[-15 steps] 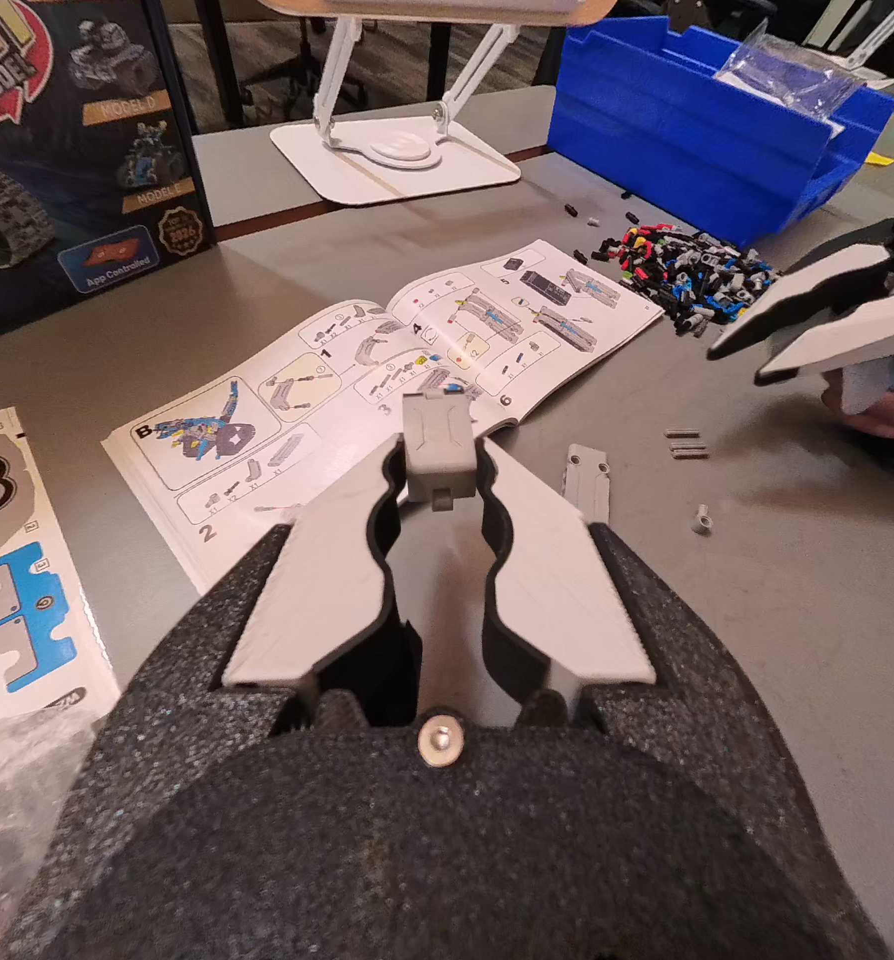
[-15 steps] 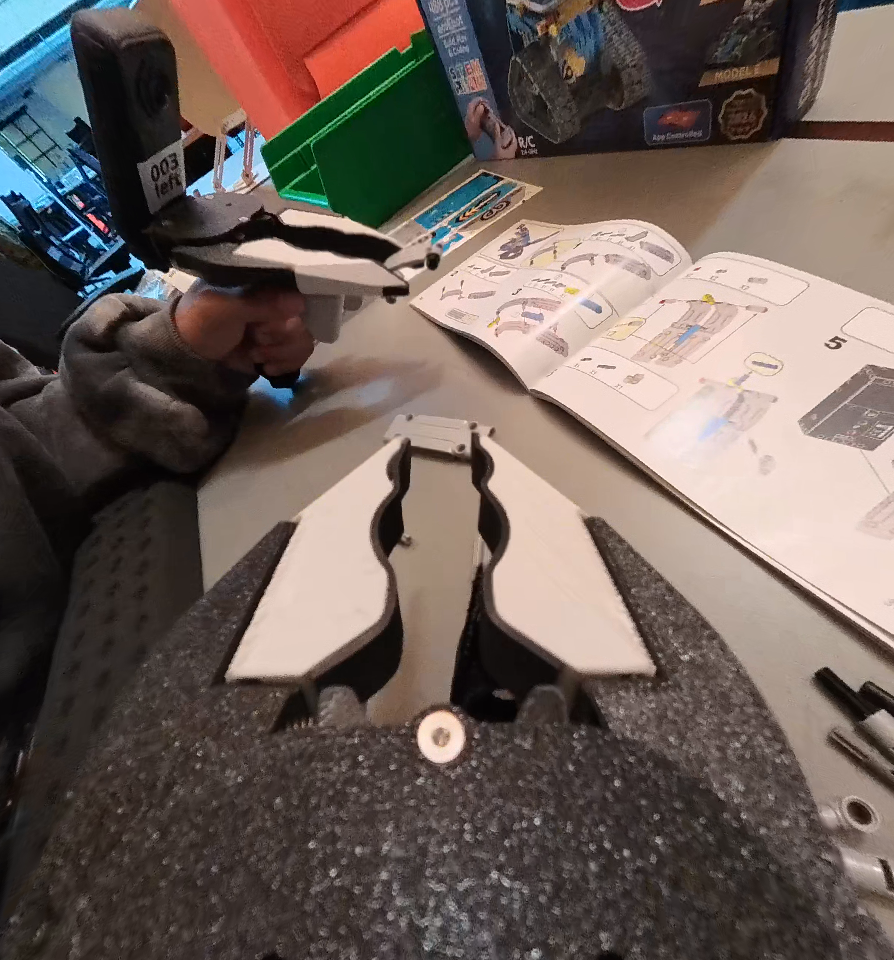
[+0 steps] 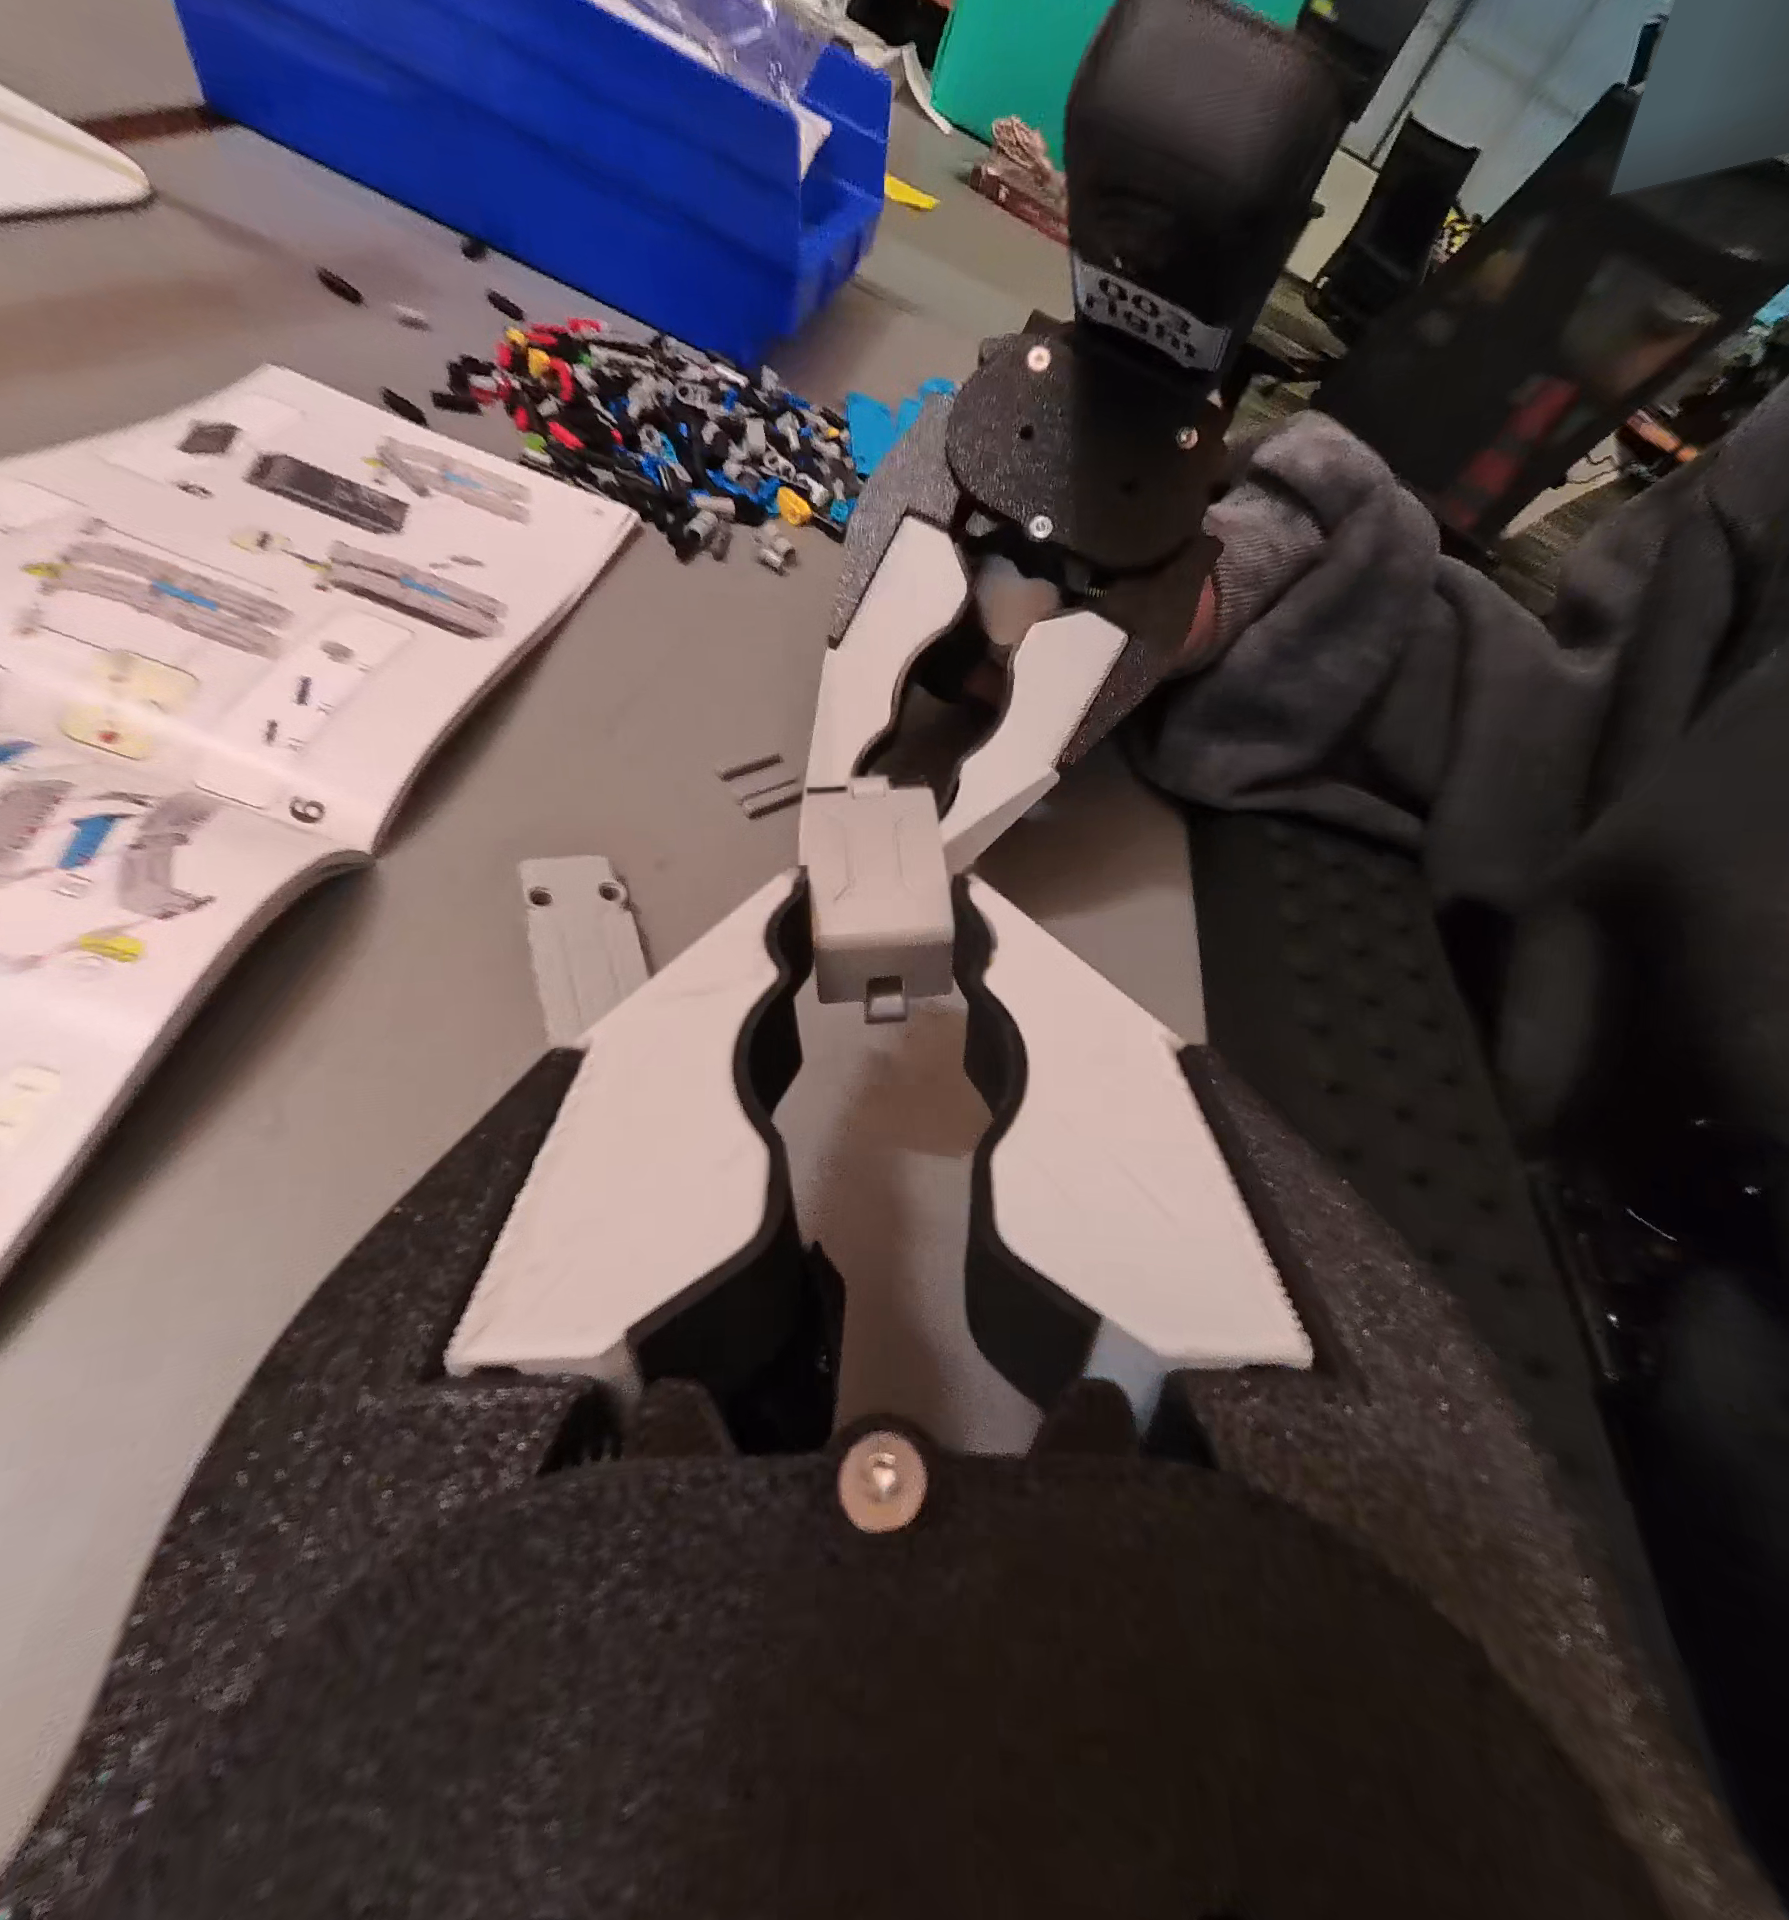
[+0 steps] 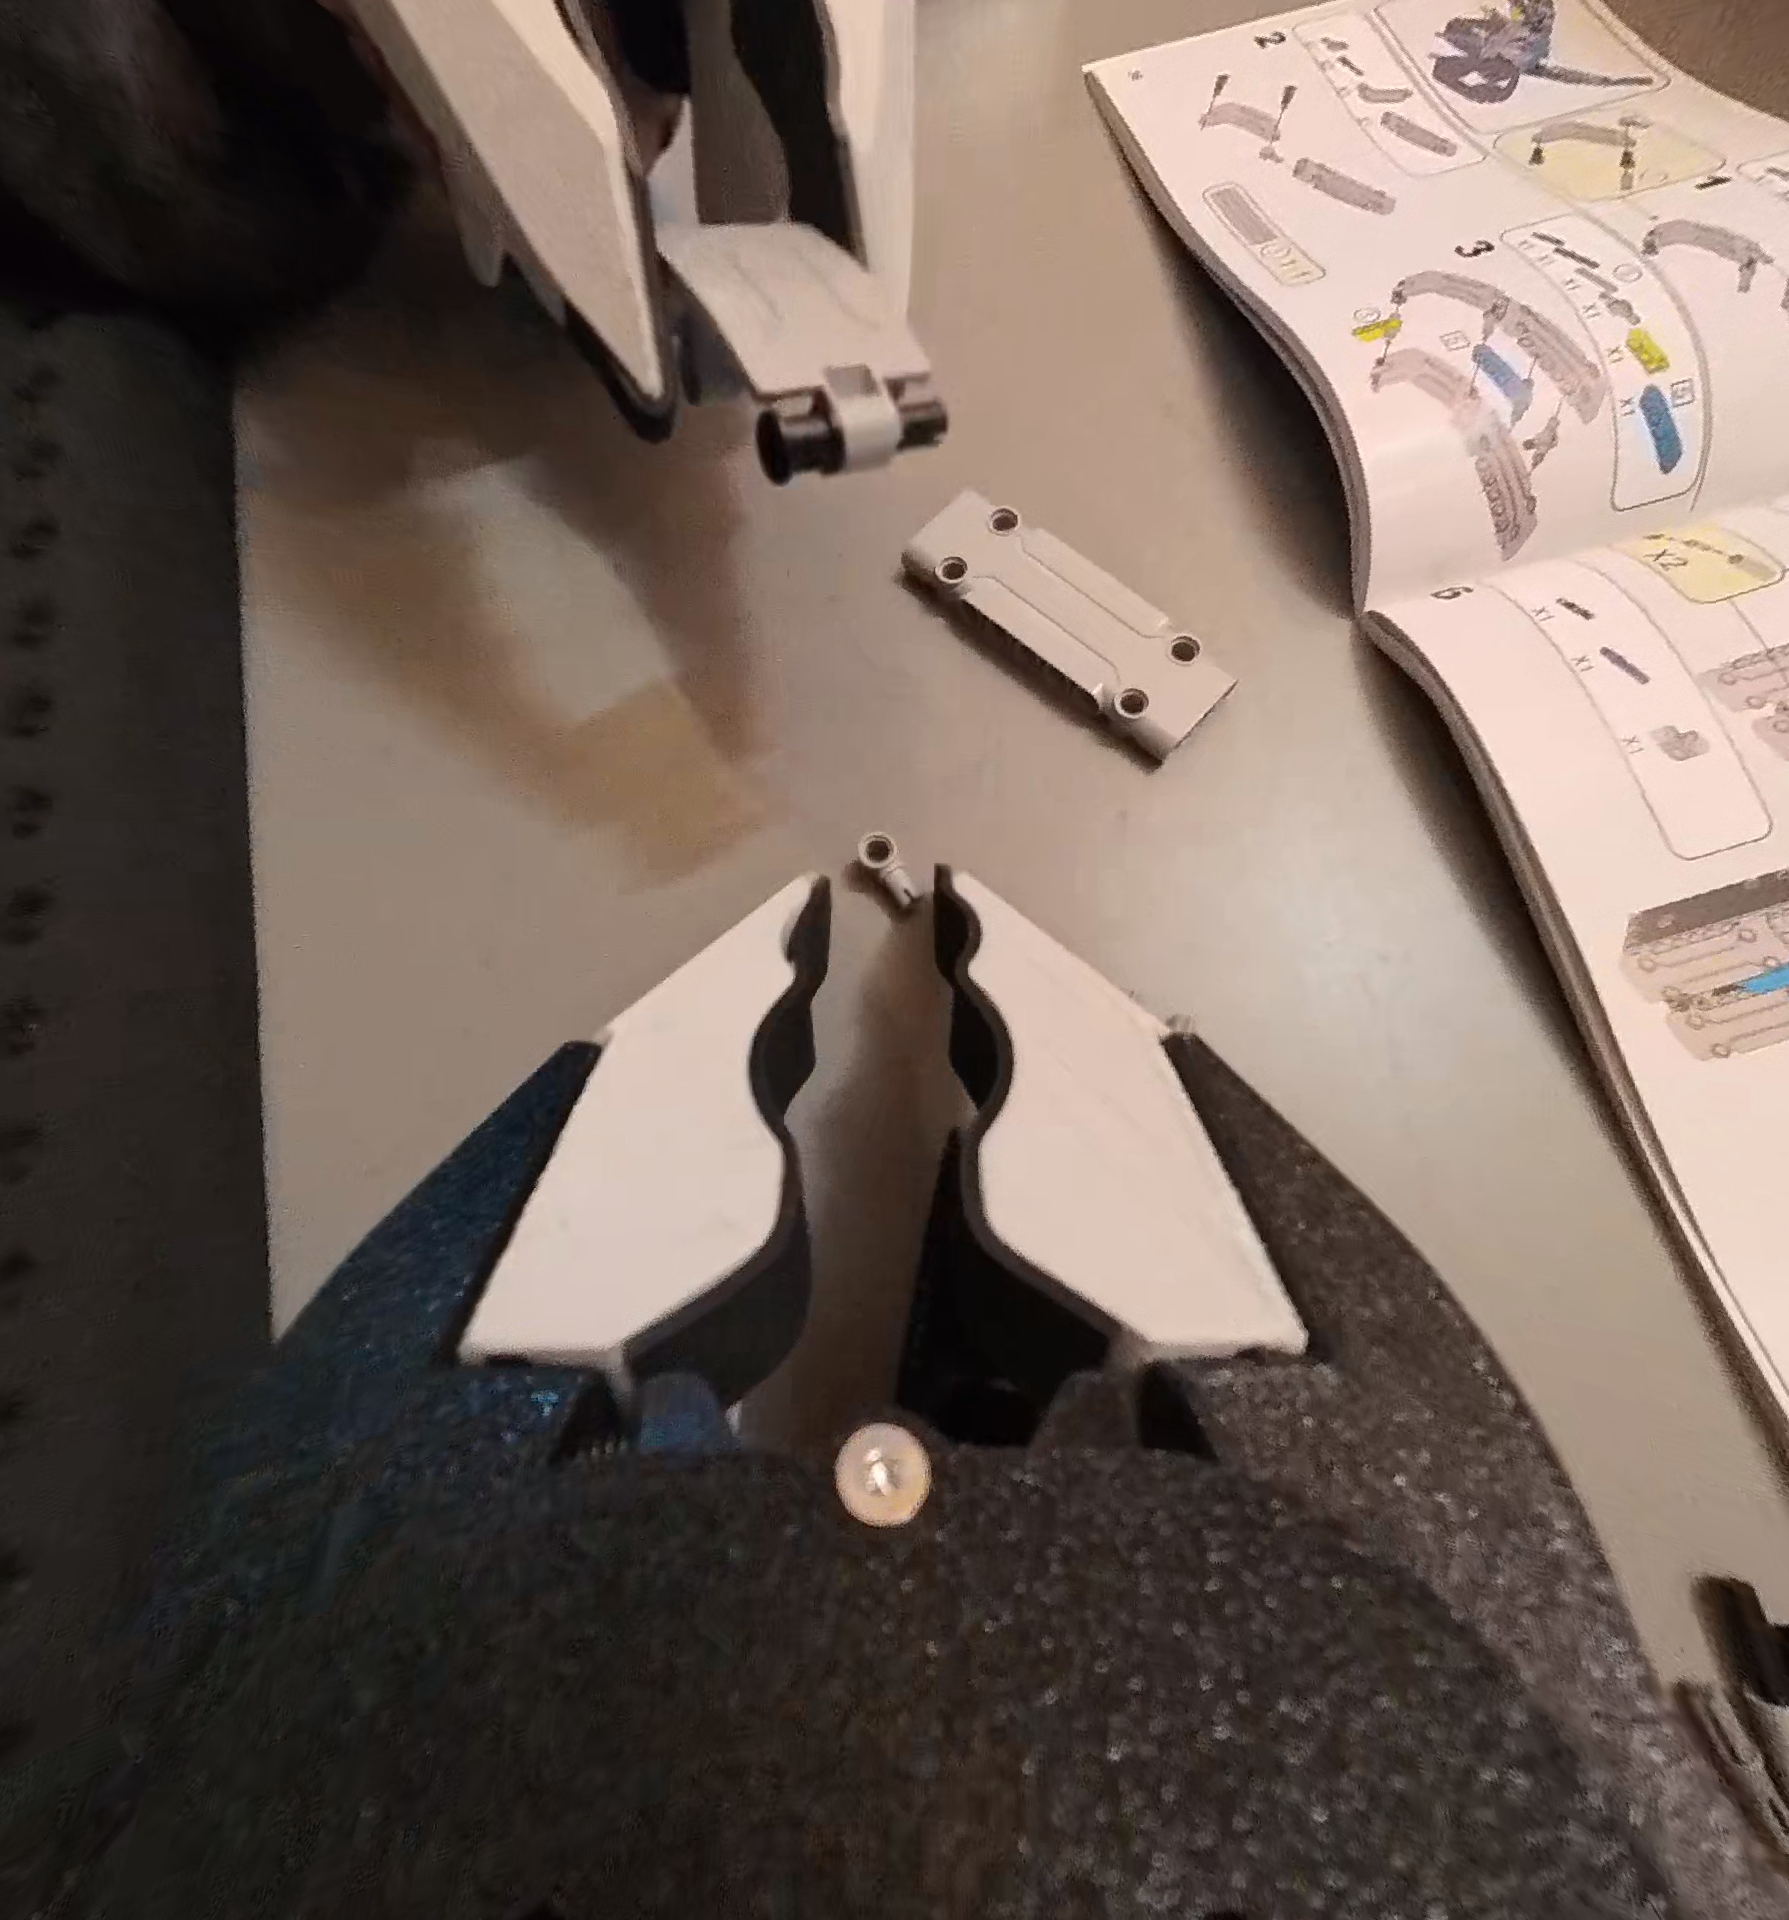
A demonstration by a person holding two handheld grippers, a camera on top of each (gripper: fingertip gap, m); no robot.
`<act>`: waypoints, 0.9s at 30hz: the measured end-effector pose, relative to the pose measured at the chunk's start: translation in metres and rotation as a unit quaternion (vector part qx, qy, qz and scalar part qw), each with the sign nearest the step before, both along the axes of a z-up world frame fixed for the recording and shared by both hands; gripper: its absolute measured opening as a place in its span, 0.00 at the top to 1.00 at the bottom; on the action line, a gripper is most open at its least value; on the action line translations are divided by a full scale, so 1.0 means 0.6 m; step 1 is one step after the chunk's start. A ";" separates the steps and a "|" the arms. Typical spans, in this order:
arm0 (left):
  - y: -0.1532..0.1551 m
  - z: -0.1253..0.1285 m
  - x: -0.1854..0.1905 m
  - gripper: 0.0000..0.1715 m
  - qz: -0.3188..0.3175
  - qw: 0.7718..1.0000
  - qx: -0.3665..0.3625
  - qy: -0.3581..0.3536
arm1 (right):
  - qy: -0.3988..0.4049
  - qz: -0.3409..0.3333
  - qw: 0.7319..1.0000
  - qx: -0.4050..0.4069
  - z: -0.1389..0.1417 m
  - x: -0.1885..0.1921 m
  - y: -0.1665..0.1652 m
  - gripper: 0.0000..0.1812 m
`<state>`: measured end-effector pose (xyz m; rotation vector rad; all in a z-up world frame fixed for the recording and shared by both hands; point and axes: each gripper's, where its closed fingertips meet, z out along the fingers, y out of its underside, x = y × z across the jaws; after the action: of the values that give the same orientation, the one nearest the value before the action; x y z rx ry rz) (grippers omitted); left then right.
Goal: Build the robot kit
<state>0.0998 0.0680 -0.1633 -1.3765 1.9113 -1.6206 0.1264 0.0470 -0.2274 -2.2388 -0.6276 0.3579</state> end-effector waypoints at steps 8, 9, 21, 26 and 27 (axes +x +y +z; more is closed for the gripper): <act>-0.005 -0.004 0.001 0.85 -0.003 0.999 -0.030 0.020 | -0.014 0.025 1.000 0.000 -0.007 -0.013 -0.001 0.98; 0.001 -0.002 0.004 0.85 0.006 0.999 -0.035 0.018 | -0.009 0.023 1.000 -0.004 -0.007 -0.013 -0.001 0.98; -0.010 0.052 -0.020 0.85 -0.044 0.993 -0.107 -0.033 | -0.279 -0.004 0.913 0.298 0.129 0.012 0.035 0.99; -0.018 0.049 -0.022 0.85 -0.056 0.993 -0.099 -0.032 | -0.302 0.022 0.894 0.330 0.138 -0.004 0.034 0.98; -0.019 0.047 -0.022 0.85 -0.058 0.993 -0.097 -0.030 | -0.306 0.021 0.892 0.332 0.140 -0.005 0.035 0.98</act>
<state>0.0865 0.0565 -0.1350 -1.2914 1.8708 -1.9254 0.1232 0.0678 -0.1433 -1.6376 -0.9504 -0.5131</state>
